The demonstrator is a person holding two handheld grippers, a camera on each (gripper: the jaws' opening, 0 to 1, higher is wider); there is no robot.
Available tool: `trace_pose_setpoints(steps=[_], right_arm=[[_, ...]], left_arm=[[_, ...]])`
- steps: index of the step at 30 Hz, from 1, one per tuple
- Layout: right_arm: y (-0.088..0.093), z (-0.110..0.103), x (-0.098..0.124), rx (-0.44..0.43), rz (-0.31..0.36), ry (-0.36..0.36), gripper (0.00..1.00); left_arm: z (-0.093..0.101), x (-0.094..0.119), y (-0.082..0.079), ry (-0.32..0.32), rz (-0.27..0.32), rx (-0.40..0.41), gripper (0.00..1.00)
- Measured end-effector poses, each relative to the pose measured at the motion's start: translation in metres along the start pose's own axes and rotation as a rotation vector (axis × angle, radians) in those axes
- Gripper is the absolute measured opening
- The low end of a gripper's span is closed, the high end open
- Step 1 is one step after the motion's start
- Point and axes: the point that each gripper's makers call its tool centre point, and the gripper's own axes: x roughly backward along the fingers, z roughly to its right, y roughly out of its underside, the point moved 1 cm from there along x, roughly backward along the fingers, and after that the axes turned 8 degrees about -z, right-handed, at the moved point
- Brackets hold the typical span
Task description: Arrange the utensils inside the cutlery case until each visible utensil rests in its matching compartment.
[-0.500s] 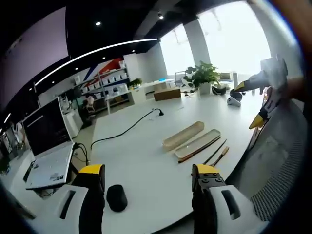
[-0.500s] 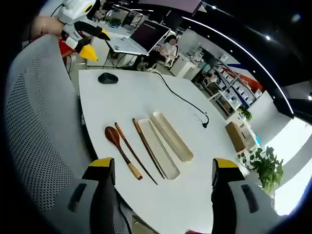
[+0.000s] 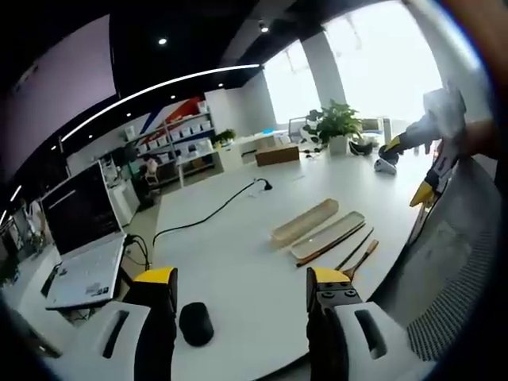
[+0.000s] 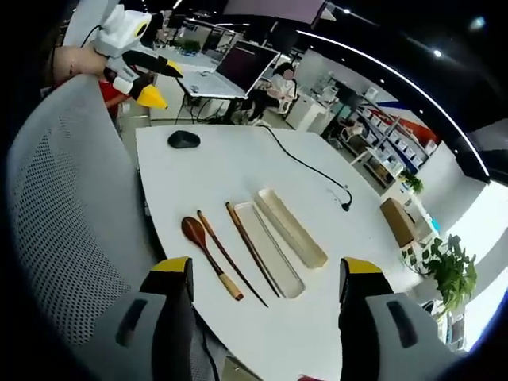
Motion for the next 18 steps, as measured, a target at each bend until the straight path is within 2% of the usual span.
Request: trace_pose_setpoints(steps=[8,14,18], right_arm=[[0.001,0.014,-0.005,0.025,-0.013,-0.009,0.71],[-0.002,0.018,-0.01,0.05,-0.024,-0.031,0.69],[-0.003,0.02,-0.014,0.077,-0.029,-0.044,0.69]], left_arm=[[-0.003,-0.001,0.001,-0.008,-0.009,-0.014,0.67],[-0.007,-0.003,0.001,-0.012,-0.016,-0.025,0.63],[-0.01,-0.004,0.0,-0.014,-0.015,-0.021,0.63]])
